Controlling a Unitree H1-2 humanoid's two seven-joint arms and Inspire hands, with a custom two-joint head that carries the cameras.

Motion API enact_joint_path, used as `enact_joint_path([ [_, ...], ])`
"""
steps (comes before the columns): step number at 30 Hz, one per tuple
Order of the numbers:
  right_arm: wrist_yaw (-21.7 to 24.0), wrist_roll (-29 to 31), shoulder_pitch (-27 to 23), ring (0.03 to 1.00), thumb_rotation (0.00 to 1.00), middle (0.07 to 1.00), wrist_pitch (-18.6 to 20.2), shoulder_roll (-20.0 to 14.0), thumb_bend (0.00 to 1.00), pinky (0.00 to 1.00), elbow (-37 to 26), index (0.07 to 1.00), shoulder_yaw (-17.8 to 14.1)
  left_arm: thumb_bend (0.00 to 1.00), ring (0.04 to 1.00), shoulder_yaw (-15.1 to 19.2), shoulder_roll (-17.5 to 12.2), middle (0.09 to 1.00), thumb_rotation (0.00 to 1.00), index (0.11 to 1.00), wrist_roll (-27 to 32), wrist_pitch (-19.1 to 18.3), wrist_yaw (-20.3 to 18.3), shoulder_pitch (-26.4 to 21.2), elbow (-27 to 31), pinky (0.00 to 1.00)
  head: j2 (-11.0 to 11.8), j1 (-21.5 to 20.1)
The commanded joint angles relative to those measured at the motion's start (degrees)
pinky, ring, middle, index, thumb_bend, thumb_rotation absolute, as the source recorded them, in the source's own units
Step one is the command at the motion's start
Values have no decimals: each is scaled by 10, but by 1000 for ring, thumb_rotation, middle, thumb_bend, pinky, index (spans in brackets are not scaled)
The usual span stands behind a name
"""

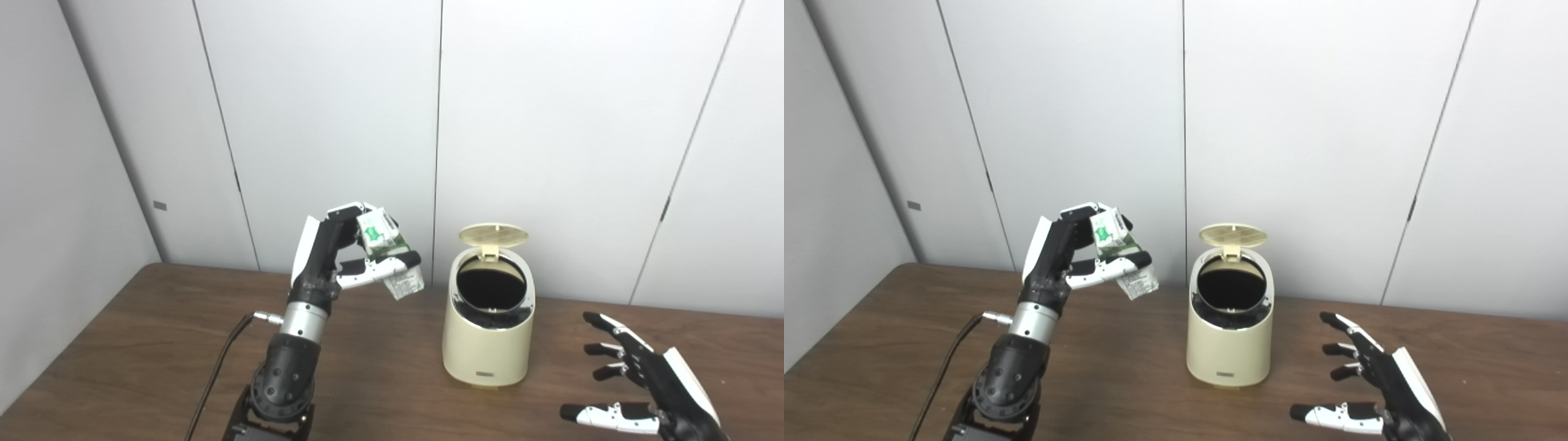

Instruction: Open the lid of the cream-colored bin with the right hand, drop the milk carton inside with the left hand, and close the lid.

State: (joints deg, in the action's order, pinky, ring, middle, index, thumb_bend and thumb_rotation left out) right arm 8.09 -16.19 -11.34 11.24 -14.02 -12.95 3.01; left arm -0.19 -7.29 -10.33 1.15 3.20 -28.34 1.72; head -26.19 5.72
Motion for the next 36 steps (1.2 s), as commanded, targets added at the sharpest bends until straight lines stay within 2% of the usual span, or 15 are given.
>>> enact_joint_path([
  [1, -14, 1, -21, 775, 195, 902, -32, 1, 792, 604, -6, 851, -2, 524, 436, -6, 7, 480, 0, 489, -2, 31, 1, -35, 11, 356, -1, 0],
  [9, -20, -2, -23, 768, 228, 900, -48, 2, 800, 586, 11, 864, 0, 524, 438, -22, 33, 478, 0, 491, -18, 59, 15, -40, -13, 345, 0, -24],
  [18, -15, -11, -28, 775, 209, 911, -37, 5, 786, 549, 8, 872, 2, 525, 452, -31, 70, 479, 0, 493, -33, 77, 26, -47, -43, 352, 1, -36],
  [23, -17, -15, -29, 770, 219, 905, -45, 5, 790, 557, 9, 868, 4, 525, 460, -33, 81, 483, 0, 490, -29, 113, 27, -52, -76, 366, 3, -40],
  [28, -15, -19, -29, 772, 236, 906, -34, 8, 793, 569, 4, 869, 8, 524, 464, -35, 90, 485, 0, 488, -35, 145, 36, -60, -106, 378, 3, -45],
  [36, -16, -28, -31, 770, 250, 908, -34, 10, 793, 568, -1, 871, 13, 523, 473, -36, 96, 484, 0, 491, -57, 189, 73, -83, -170, 384, 3, -53],
])
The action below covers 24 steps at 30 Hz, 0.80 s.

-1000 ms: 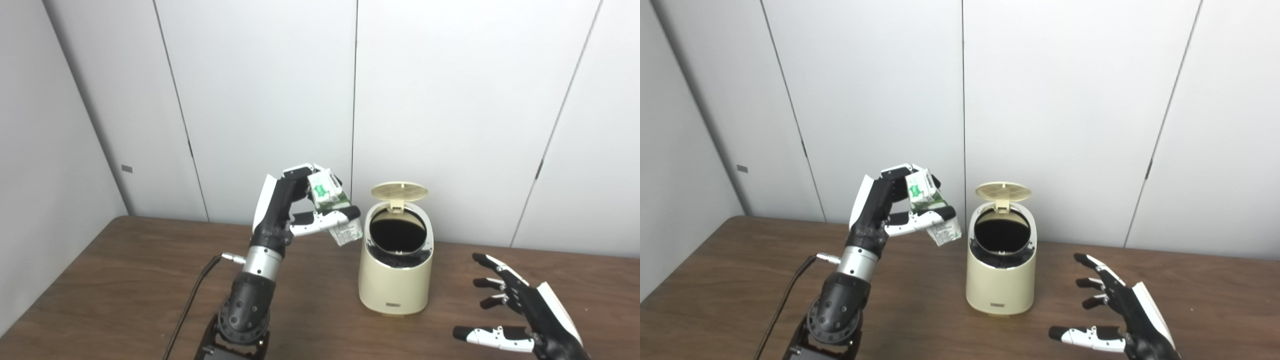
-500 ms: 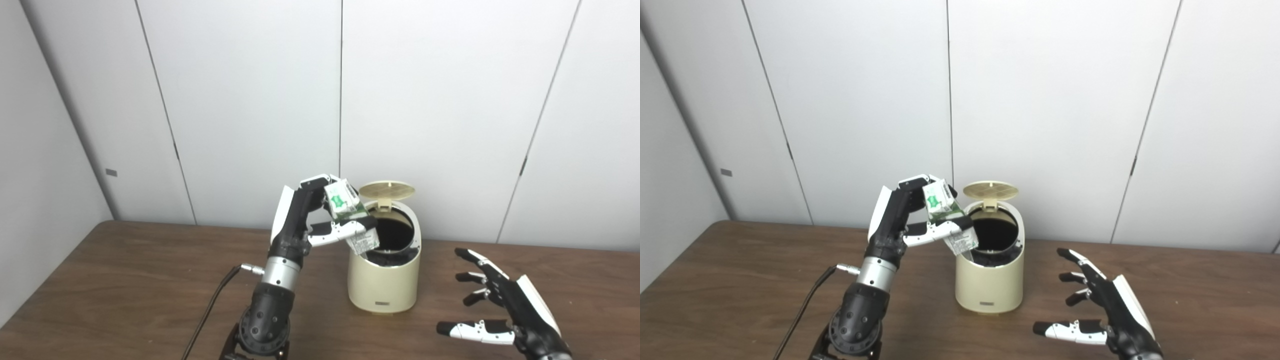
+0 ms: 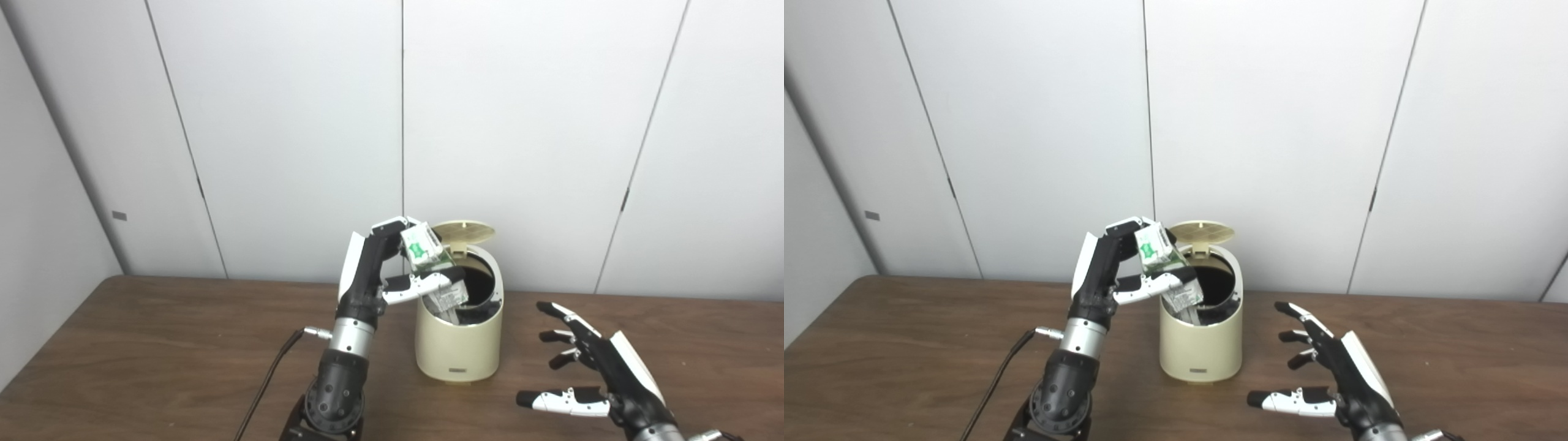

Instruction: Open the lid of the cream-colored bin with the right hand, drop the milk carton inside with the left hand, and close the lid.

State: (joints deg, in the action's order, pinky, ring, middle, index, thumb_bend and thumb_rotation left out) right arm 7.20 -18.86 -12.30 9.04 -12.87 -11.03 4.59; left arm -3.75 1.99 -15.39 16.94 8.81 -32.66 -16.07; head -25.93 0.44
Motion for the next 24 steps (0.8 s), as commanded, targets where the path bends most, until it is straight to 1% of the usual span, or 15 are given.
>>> enact_joint_path([
  [1, -8, -1, -21, 767, 248, 906, -13, -1, 795, 569, -20, 870, -3, 523, 473, 0, 4, 483, 0, 492, -11, 40, 24, -43, 0, 381, 0, -1],
  [5, -8, -2, -20, 769, 257, 906, -9, 1, 800, 589, -24, 869, -3, 523, 464, 1, 8, 480, 0, 496, -30, 77, 56, -56, -40, 357, -1, -5],
  [8, -8, -2, -19, 768, 257, 905, -10, 2, 800, 580, -27, 868, -4, 523, 463, -3, 9, 481, 0, 496, -42, 96, 84, -68, -70, 349, -1, -7],
  [13, -8, 0, -17, 768, 250, 908, -9, 3, 797, 562, -31, 873, -6, 523, 452, -21, 6, 481, 0, 495, -44, 100, 126, -80, -101, 327, -3, -9],
  [19, -8, 2, -15, 768, 263, 908, -8, 3, 801, 575, -35, 870, -8, 523, 444, -42, 2, 479, 0, 496, -44, 100, 174, -90, -136, 318, -6, -11],
  [24, -9, 1, -12, 765, 276, 904, -7, 5, 805, 578, -41, 866, -7, 523, 432, -59, 0, 476, 0, 497, -43, 100, 206, -93, -152, 314, -8, -12],
])
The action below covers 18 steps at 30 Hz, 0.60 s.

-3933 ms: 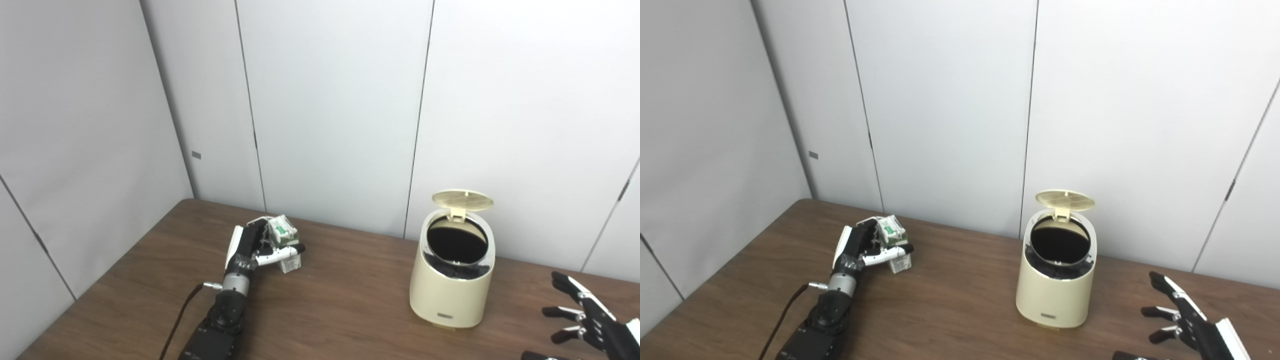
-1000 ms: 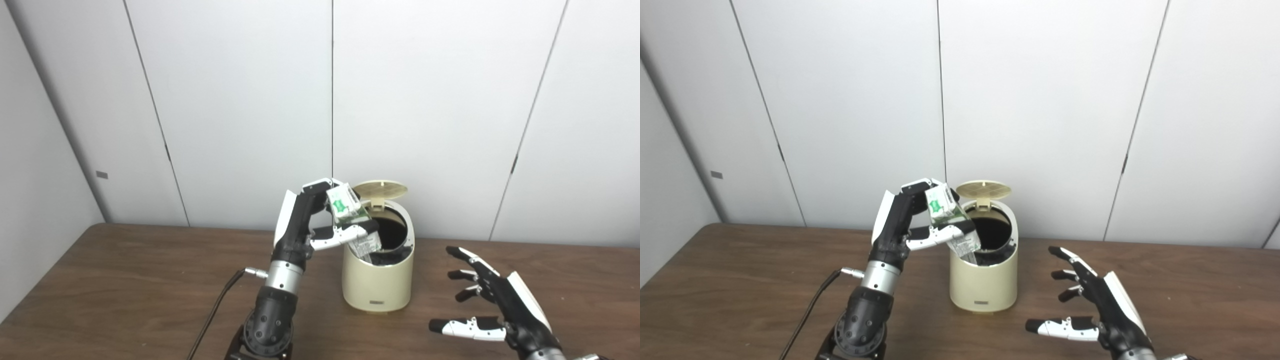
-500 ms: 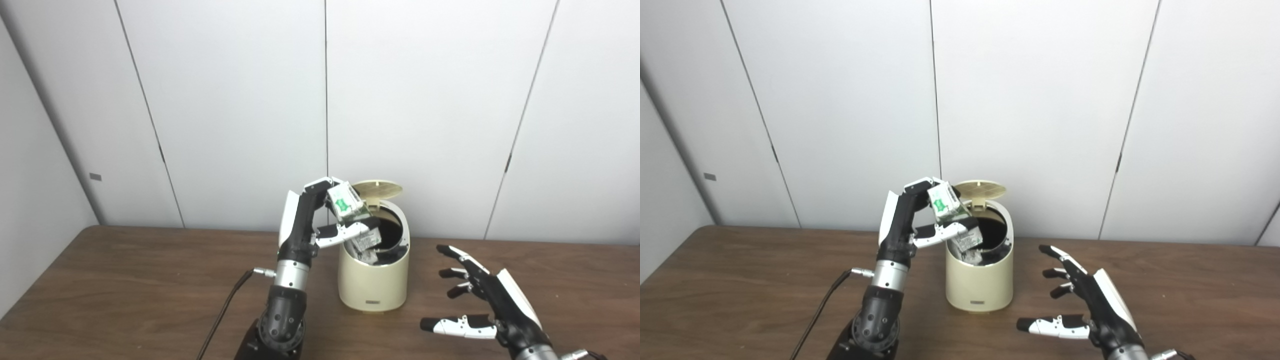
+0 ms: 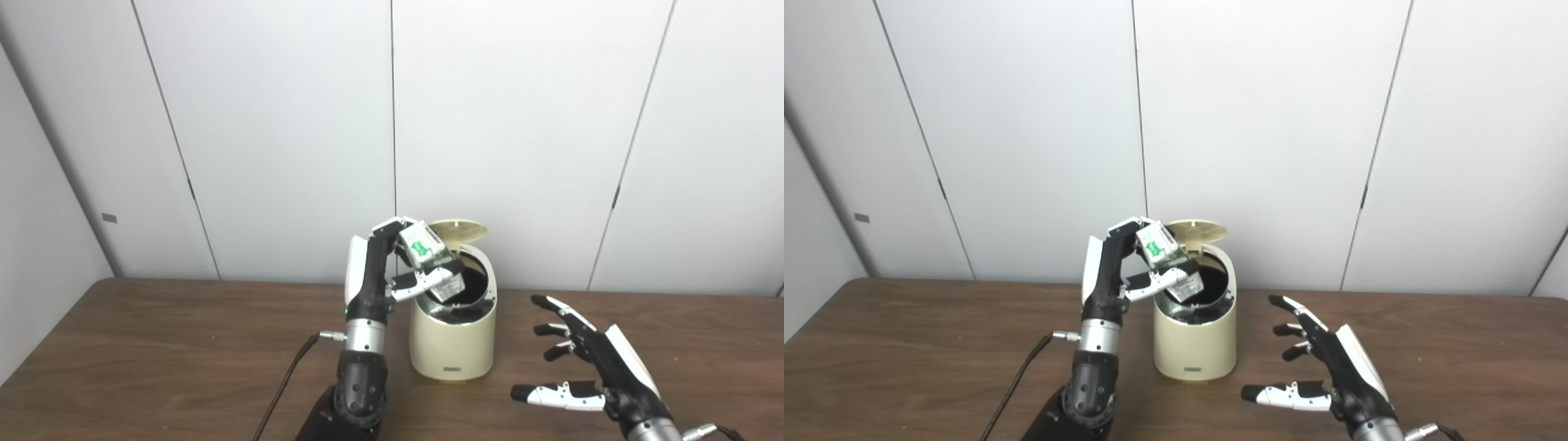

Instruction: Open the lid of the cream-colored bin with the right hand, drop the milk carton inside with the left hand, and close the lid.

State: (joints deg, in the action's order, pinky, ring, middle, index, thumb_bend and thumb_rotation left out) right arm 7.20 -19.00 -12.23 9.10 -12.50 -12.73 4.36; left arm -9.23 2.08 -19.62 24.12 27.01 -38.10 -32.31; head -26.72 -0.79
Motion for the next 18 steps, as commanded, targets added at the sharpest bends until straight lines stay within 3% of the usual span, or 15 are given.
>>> enact_joint_path([
  [1, -9, 3, -12, 765, 277, 904, -8, 2, 806, 575, -24, 867, -6, 523, 430, -8, -2, 474, 0, 498, -1, 28, 30, -39, 6, 313, -1, 0],
  [8, -9, 4, -9, 768, 262, 907, -7, 2, 801, 580, -26, 873, -8, 523, 428, -43, -11, 474, 0, 498, 1, 28, 58, -40, -12, 312, -4, -1],
  [18, -10, 9, -5, 767, 242, 906, -11, 4, 793, 598, -27, 871, -14, 524, 491, -77, -39, 490, 0, 490, -33, 24, 6, -39, -30, 368, -8, 2],
])
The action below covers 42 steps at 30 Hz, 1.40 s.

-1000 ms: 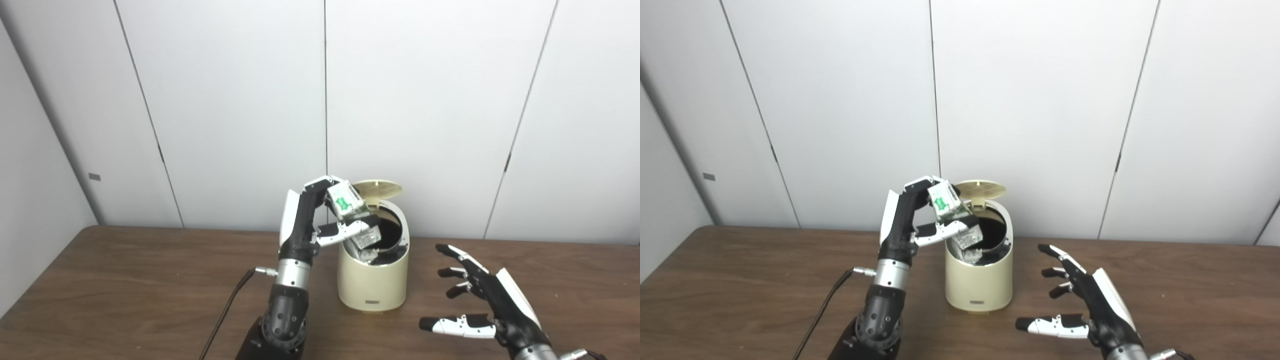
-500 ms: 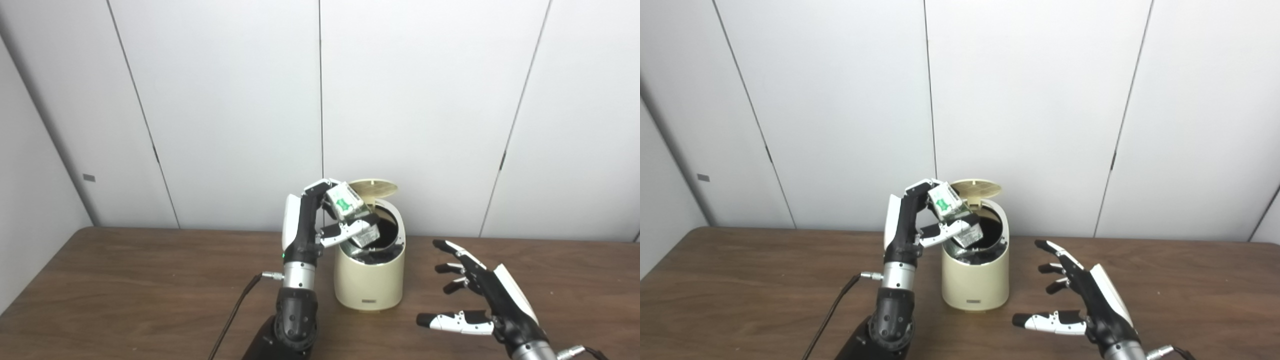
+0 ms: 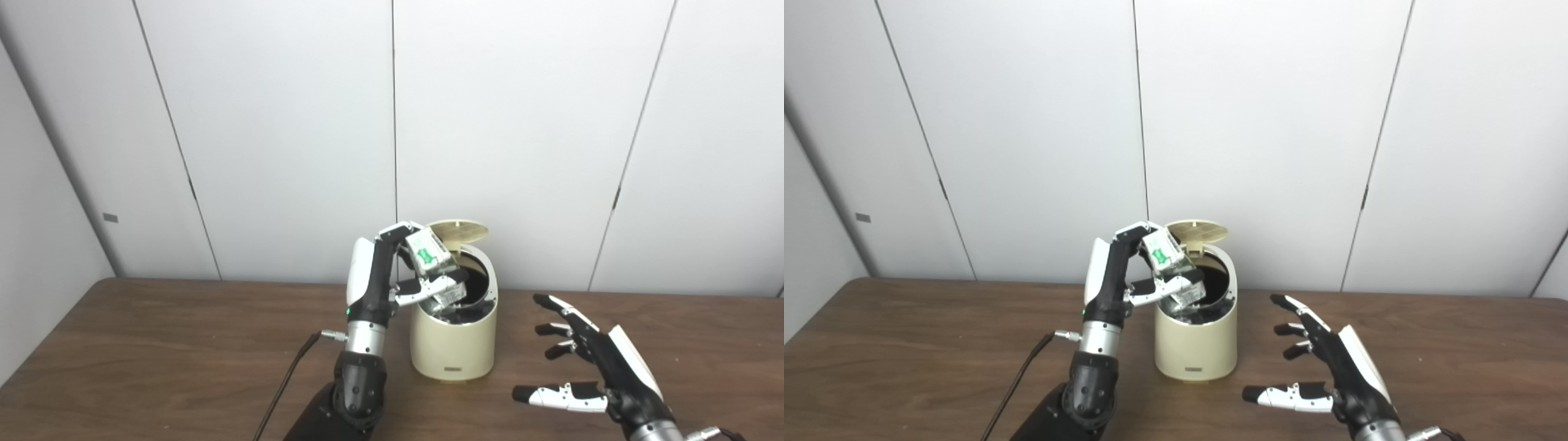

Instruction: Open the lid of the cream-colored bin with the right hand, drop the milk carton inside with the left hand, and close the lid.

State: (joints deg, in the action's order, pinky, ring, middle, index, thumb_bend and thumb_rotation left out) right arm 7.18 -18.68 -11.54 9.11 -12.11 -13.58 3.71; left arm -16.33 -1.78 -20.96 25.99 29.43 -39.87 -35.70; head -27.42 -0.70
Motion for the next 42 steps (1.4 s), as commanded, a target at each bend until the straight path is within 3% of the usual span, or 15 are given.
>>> enact_joint_path([
  [1, -10, 6, -12, 768, 243, 906, -13, -1, 792, 601, -18, 872, -8, 523, 528, -7, -4, 547, 27, 492, -29, -1, -24, -20, 7, 414, 0, 2],
  [2, -10, 6, -12, 766, 243, 905, -14, -1, 791, 599, -17, 871, -8, 743, 575, -7, -5, 605, 42, 583, -36, -5, -29, -19, 9, 466, 0, 2],
  [3, -10, 7, -13, 766, 243, 905, -14, -1, 792, 600, -16, 870, -8, 838, 614, -8, -8, 647, 61, 641, -43, -12, -37, -17, 14, 508, -1, 3],
  [7, -10, 9, -15, 769, 261, 904, -20, -2, 802, 606, -8, 868, -9, 934, 764, -3, -12, 794, 174, 816, -52, -28, -63, -10, 36, 675, 0, 5],
  [12, -13, 7, -17, 765, 270, 902, -28, -3, 806, 595, 2, 867, -8, 980, 801, 5, -14, 840, 246, 876, -49, -28, -81, -6, 46, 719, 1, 7],
  [27, -16, 7, -19, 765, 246, 896, -35, 0, 797, 579, 14, 864, -7, 946, 767, 25, -10, 780, 184, 794, -50, -15, -91, 8, 60, 702, 5, 14],
  [35, -16, 6, -19, 760, 245, 901, -33, 1, 794, 560, 12, 866, -5, 846, 725, 32, -9, 739, 8, 744, -62, -6, -79, 13, 62, 660, 4, 14],
  [39, -16, 7, -18, 761, 251, 897, -40, -2, 790, 562, 13, 864, -5, 785, 697, 36, -7, 722, 0, 724, -74, -2, -63, 11, 56, 612, 4, 15],
  [42, -17, 9, -18, 758, 240, 893, -44, -2, 791, 564, 14, 860, -6, 657, 674, 38, -3, 708, 0, 707, -83, -5, -50, 10, 53, 568, 3, 16],
])
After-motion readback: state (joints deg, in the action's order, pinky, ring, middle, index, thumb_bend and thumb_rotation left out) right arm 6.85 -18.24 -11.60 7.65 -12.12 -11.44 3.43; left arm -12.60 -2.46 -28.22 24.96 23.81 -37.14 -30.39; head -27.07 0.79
